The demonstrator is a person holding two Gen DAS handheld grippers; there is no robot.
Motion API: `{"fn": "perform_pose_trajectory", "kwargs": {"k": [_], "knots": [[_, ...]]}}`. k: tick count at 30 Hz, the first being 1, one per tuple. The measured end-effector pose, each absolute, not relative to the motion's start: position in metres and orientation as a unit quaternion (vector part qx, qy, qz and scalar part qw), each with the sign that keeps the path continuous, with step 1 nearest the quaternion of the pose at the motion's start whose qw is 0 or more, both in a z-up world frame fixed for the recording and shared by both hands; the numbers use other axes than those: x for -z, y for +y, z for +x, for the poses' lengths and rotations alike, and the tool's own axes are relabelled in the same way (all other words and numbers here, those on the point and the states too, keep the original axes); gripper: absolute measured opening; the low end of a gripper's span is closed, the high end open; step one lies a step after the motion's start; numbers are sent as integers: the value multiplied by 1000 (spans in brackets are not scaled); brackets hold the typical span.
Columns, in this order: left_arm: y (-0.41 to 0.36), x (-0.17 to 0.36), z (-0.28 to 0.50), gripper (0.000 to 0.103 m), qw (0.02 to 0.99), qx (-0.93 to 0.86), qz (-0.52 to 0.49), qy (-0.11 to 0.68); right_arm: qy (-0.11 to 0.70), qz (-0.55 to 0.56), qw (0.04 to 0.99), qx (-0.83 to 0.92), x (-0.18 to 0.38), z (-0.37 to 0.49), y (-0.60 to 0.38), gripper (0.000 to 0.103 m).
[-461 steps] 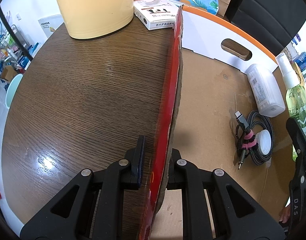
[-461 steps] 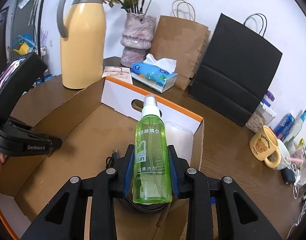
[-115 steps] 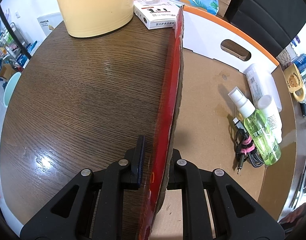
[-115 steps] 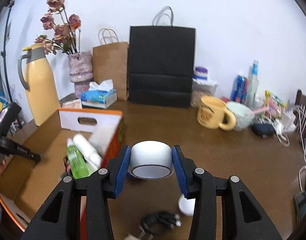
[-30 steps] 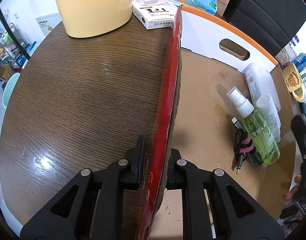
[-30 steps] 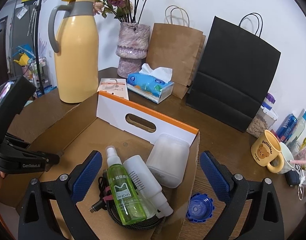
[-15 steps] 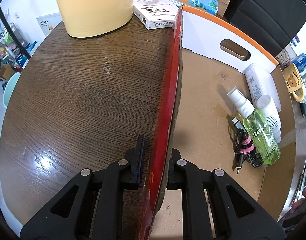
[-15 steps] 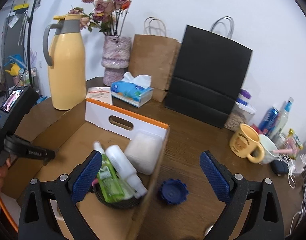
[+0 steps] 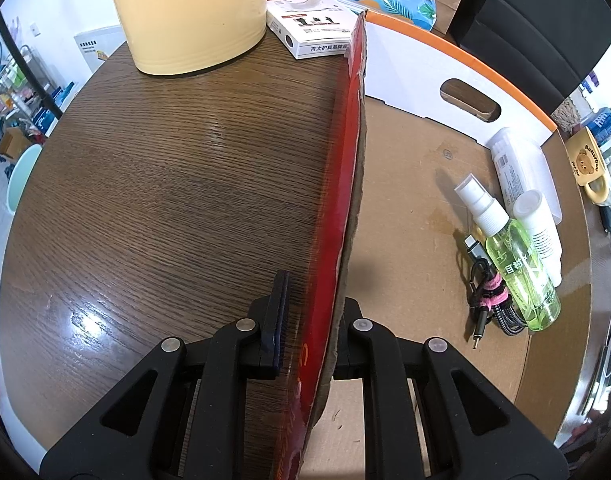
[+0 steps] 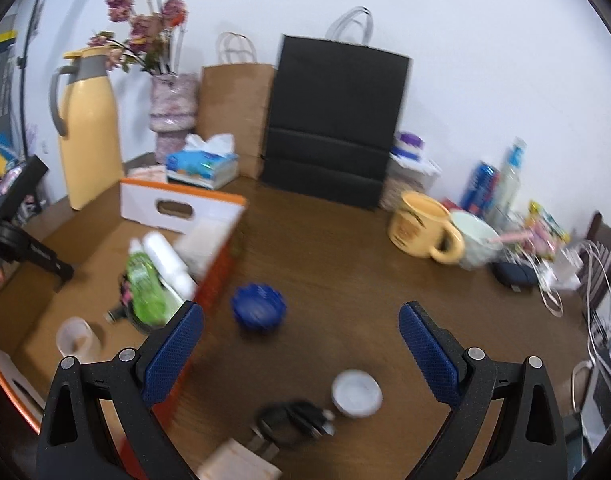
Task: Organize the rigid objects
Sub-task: 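Move the right gripper to the white round lid and grasp it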
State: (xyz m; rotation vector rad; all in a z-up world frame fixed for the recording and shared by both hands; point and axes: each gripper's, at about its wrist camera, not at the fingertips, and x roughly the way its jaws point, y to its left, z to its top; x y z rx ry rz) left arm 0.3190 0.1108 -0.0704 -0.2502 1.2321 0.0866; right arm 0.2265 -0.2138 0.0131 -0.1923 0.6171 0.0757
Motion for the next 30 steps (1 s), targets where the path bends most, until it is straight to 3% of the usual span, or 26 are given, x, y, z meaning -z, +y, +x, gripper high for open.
{"fn": "perform_pose_trajectory", "kwargs": {"k": [11, 30], "knots": [[112, 70, 319, 11, 808, -38, -118, 576, 365, -50, 929, -29, 43, 209, -250, 101], [110, 71, 320, 11, 808, -35, -119, 576, 447, 45, 892, 40, 74, 263, -295, 100]]}}
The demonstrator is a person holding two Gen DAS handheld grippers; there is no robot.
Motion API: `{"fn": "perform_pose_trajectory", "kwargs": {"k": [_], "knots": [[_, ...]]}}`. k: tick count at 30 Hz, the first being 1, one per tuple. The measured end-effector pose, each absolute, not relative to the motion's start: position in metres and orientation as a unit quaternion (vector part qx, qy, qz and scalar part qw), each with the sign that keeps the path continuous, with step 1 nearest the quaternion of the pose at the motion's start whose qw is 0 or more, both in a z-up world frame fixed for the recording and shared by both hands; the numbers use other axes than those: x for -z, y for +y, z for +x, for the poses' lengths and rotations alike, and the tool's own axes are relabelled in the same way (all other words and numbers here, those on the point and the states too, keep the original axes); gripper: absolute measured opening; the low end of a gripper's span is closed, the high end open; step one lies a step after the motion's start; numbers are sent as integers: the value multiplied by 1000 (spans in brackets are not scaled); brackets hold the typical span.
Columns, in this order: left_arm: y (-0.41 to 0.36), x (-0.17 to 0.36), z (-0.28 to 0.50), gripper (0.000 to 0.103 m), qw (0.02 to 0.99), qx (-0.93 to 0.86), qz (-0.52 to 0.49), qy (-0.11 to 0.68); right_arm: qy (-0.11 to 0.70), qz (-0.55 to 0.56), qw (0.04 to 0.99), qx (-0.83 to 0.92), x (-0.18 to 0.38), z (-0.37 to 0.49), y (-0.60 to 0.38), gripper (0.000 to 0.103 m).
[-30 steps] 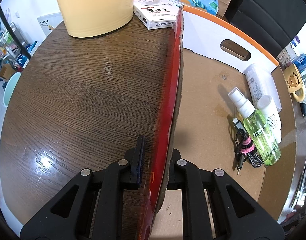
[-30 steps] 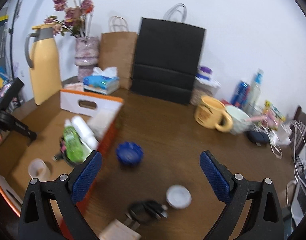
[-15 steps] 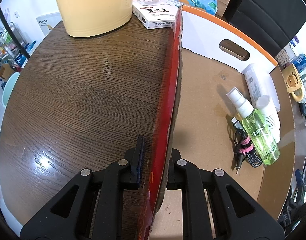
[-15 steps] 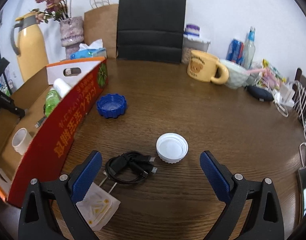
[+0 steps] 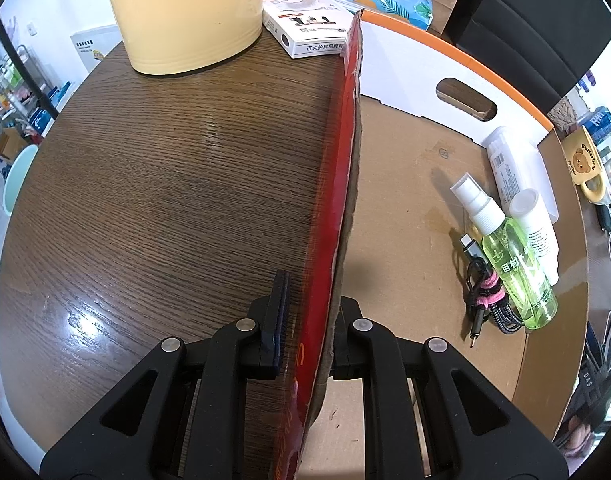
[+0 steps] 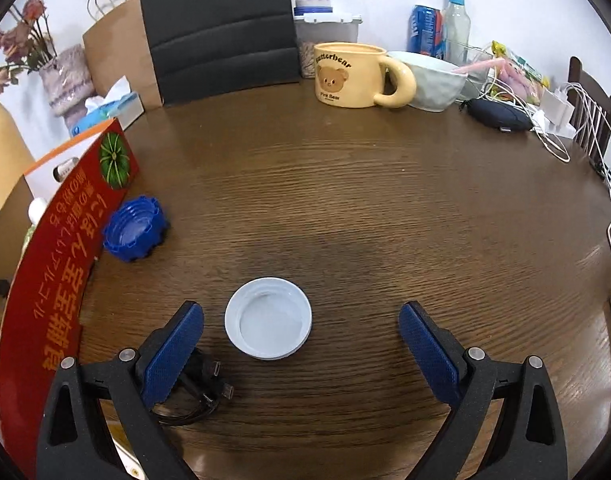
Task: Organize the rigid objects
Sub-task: 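Move the right gripper to the white round lid and grasp it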
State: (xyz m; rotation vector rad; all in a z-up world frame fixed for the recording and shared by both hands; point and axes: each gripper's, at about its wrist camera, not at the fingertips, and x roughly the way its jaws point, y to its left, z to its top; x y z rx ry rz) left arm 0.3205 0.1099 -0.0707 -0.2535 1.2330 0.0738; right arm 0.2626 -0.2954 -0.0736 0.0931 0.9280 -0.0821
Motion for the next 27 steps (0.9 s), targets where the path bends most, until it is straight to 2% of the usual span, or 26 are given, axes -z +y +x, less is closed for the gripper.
{"fn": "perform_pose_trajectory", "kwargs": {"k": [2, 3, 4, 14, 27], "knots": [[110, 71, 321, 11, 808, -35, -118, 576, 441, 29, 896, 37, 72, 260, -289, 78], [110, 71, 321, 11, 808, -35, -118, 576, 440, 22, 897, 36, 71, 260, -286, 54], [110, 71, 321, 11, 808, -35, -118, 576, 444, 20, 895, 36, 73, 261, -285, 45], [110, 70, 320, 11, 808, -36, -119, 576, 423, 34, 905, 28, 66, 254, -288, 45], [111, 70, 319, 11, 808, -40, -118, 576, 326, 1, 945, 19, 31, 228, -258, 45]]}}
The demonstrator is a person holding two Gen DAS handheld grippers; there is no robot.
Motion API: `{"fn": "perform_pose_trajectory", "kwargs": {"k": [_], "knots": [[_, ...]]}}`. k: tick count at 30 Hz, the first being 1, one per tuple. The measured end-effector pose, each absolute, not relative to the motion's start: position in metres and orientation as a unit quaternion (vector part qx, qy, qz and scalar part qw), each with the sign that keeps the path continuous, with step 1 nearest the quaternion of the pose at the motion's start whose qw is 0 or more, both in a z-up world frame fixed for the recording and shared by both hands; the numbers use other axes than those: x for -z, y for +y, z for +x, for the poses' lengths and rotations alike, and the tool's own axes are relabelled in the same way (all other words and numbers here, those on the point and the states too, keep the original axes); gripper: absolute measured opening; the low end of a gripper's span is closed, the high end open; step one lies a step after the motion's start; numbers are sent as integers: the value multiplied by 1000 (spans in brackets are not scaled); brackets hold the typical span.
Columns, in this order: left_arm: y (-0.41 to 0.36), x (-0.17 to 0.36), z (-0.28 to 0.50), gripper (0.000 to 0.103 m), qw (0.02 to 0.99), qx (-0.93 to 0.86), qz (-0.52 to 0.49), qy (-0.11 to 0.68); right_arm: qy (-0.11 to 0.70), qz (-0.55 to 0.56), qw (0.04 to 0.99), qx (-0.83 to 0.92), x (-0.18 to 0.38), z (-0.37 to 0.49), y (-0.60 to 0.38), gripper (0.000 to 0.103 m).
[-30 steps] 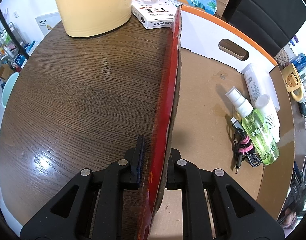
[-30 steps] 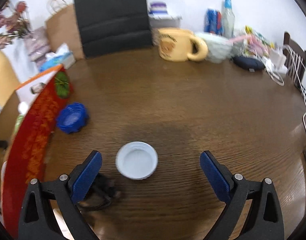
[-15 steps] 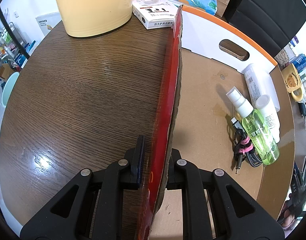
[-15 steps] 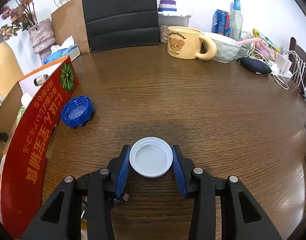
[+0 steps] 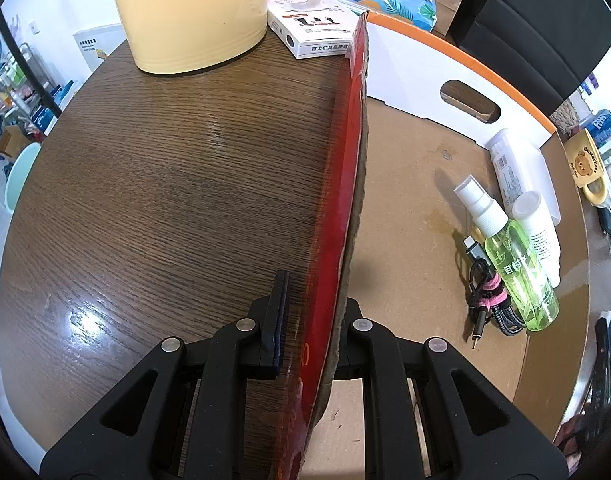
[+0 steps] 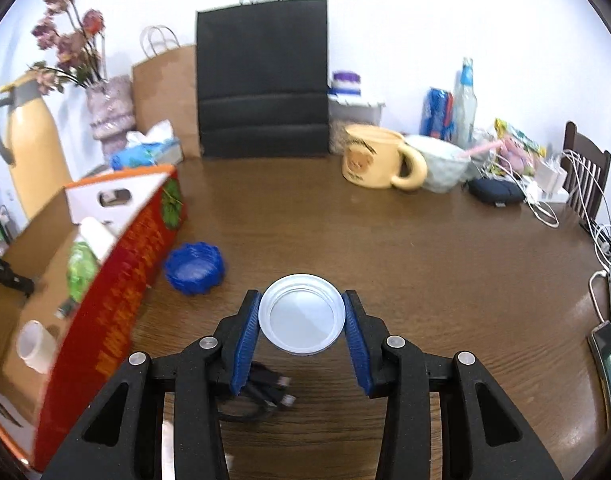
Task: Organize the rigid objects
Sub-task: 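Move the right gripper to the white round lid and grasp it, then carry the white lid into the box and open the right gripper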
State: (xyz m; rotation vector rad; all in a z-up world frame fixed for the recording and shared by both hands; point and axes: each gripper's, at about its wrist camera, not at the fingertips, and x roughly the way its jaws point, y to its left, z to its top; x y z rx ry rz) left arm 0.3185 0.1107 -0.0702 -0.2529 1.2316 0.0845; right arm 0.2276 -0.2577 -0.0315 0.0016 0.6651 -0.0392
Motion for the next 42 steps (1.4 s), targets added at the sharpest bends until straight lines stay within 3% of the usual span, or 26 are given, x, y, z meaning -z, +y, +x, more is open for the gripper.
{"fn": "perform_pose_trajectory", "kwargs": {"k": [22, 42], "knots": [[111, 70, 318, 11, 808, -38, -119, 576, 285, -40, 953, -93, -1, 226, -171, 45], [111, 70, 318, 11, 808, -37, -119, 576, 312, -109, 932, -146, -1, 253, -104, 45]]}}
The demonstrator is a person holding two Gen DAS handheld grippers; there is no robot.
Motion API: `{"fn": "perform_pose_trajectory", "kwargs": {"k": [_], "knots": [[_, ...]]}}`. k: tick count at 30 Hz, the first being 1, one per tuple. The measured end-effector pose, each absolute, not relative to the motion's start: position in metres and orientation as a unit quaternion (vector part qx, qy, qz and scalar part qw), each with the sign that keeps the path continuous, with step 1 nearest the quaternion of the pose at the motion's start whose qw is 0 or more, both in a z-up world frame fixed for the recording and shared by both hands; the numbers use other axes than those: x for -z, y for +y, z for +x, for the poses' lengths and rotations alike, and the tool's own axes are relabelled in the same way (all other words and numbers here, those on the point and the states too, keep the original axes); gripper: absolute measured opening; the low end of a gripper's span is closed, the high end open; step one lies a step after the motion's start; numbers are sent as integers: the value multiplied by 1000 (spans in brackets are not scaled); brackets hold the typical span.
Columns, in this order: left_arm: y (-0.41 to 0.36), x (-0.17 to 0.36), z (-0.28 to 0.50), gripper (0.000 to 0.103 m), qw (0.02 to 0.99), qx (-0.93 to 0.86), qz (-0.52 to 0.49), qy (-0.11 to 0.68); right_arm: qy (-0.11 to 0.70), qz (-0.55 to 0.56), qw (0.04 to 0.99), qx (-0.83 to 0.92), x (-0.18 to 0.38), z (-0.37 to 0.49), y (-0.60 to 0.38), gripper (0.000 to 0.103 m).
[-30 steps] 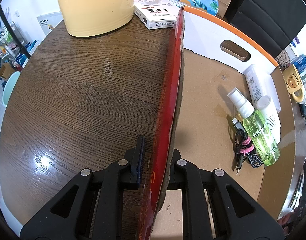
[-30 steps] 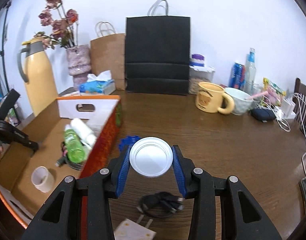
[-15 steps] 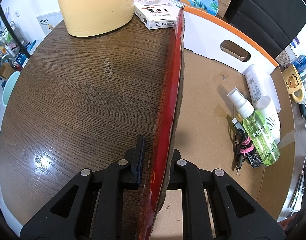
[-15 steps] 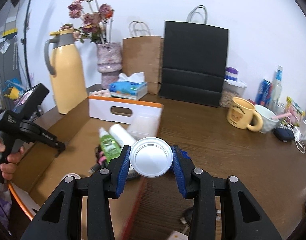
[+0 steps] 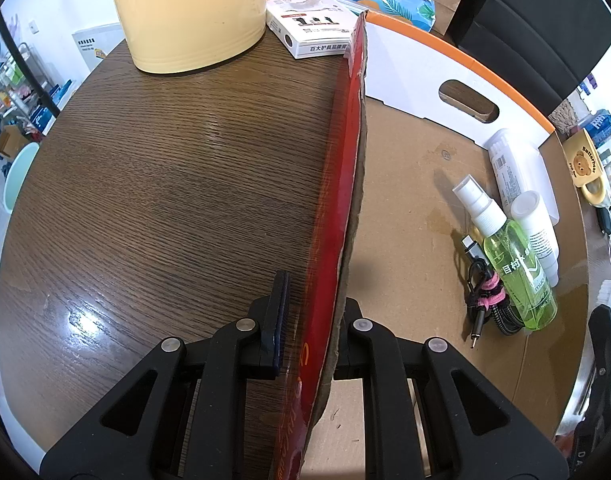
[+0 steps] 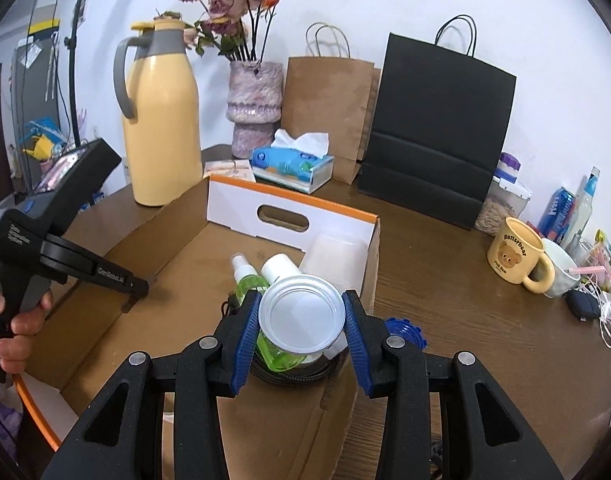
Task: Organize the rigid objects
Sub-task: 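Carry the white lid into the box and open the right gripper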
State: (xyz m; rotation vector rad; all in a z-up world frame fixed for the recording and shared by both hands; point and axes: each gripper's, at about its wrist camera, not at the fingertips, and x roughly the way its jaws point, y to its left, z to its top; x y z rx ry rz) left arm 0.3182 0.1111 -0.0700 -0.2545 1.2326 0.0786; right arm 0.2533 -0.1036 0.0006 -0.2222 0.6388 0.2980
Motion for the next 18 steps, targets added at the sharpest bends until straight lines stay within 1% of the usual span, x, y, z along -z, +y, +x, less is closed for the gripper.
{"fn": "perform_pose_trajectory", "kwargs": {"k": [9, 10, 11, 12, 13, 18], "knots": [[110, 70, 318, 11, 808, -37, -119, 576, 317, -106, 929, -157, -2, 253, -106, 46], [110, 70, 318, 11, 808, -37, -119, 576, 318, -105, 929, -156, -1, 254, -106, 49], [110, 70, 318, 11, 808, -37, -119, 576, 322, -104, 928, -155, 0, 255, -105, 56], [110, 70, 318, 11, 808, -37, -119, 576, 324, -103, 928, -154, 0, 255, -105, 74], [111, 70, 318, 11, 808, -37, -119, 576, 324, -101, 928, -153, -1, 255, -105, 85], [110, 70, 318, 11, 808, -37, -119, 576, 316, -100, 932, -145, -4, 252, -105, 86]]}}
